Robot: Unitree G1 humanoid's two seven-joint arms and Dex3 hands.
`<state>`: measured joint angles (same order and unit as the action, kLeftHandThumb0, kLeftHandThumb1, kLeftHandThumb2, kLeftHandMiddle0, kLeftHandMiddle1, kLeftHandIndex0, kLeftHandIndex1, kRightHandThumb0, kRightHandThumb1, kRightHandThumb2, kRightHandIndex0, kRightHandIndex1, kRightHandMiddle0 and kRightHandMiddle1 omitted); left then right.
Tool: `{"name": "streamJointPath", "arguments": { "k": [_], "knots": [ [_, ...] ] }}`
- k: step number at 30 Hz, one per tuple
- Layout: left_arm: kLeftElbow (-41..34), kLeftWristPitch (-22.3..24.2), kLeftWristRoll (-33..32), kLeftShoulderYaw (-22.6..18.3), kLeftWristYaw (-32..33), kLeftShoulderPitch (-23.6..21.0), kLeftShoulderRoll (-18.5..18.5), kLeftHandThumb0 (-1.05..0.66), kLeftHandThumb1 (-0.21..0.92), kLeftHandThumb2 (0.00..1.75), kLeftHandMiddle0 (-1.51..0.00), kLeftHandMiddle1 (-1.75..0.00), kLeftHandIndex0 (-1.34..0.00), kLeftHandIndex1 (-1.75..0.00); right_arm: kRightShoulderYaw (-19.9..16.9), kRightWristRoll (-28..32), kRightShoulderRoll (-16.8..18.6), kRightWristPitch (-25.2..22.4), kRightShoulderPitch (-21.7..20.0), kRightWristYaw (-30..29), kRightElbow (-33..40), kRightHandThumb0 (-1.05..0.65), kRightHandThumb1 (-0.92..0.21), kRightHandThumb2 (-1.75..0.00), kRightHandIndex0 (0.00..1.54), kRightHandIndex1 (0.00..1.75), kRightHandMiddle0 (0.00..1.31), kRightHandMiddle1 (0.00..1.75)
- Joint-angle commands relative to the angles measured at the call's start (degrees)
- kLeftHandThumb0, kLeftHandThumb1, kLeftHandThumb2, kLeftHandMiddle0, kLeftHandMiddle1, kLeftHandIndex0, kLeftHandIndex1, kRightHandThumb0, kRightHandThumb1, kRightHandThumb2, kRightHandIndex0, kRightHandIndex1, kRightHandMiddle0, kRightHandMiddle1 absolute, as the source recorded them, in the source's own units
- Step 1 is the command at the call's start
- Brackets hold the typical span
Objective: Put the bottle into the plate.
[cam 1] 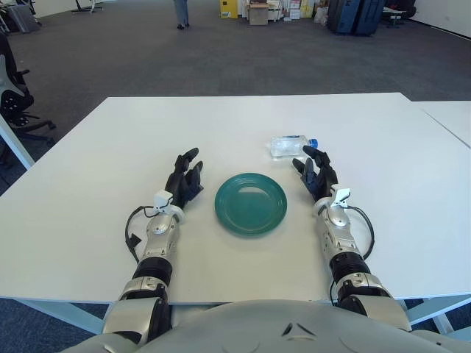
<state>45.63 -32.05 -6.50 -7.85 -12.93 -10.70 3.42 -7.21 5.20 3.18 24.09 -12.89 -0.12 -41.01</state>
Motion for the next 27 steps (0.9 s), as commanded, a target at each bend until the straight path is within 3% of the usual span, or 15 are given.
{"name": "streamJointPath", "arguments": {
  "k": [1, 13, 19, 23, 27],
  "knots": [
    [0.7, -0.1, -0.1, -0.2, -0.1, -0.9, 0.6, -0.77, 0.92, 0.85, -0.40, 0.00, 0.00, -0.78, -0.3, 0.1, -0.1, -2.1, 0.6, -0.2, -1.8, -0.60, -0.92, -0.67, 0.64, 0.03, 0.14, 0.89],
    [1.2, -0.3, 0.1, -0.2, 0.2, -1.3, 0.3, -0.77, 0.92, 0.85, -0.40, 0.00, 0.00, -0.78, -0.1, 0.1, -0.4, -5.2, 1.2, -0.8, 5.7, -0.62, -0.92, -0.66, 0.61, 0.01, 0.16, 0.90],
    [2.0, -0.5, -0.2, -0.2, -0.2, -1.8, 0.2, -0.77, 0.92, 0.85, -0.40, 0.00, 0.00, -0.78, 1.0, -4.0, -1.8, -6.7, -0.9, -4.5, 10.6, -0.63, -0.92, -0.63, 0.60, 0.01, 0.14, 0.90],
    [2.6, -0.8, -0.3, -0.2, -0.3, -2.1, 0.1, -0.77, 0.92, 0.85, -0.40, 0.00, 0.00, -0.78, 3.5, -11.9, -3.6, -4.7, -2.6, -10.2, 11.4, -0.63, -0.92, -0.61, 0.60, 0.00, 0.11, 0.90],
    [3.1, -1.1, -0.3, -0.2, -0.3, -2.4, -0.1, -0.78, 0.92, 0.84, -0.40, 0.00, 0.00, -0.79, 7.2, -22.7, -6.3, -5.8, -5.3, -17.3, 13.6, -0.66, -0.92, -0.58, 0.57, 0.00, 0.04, 0.91]
  ]
}}
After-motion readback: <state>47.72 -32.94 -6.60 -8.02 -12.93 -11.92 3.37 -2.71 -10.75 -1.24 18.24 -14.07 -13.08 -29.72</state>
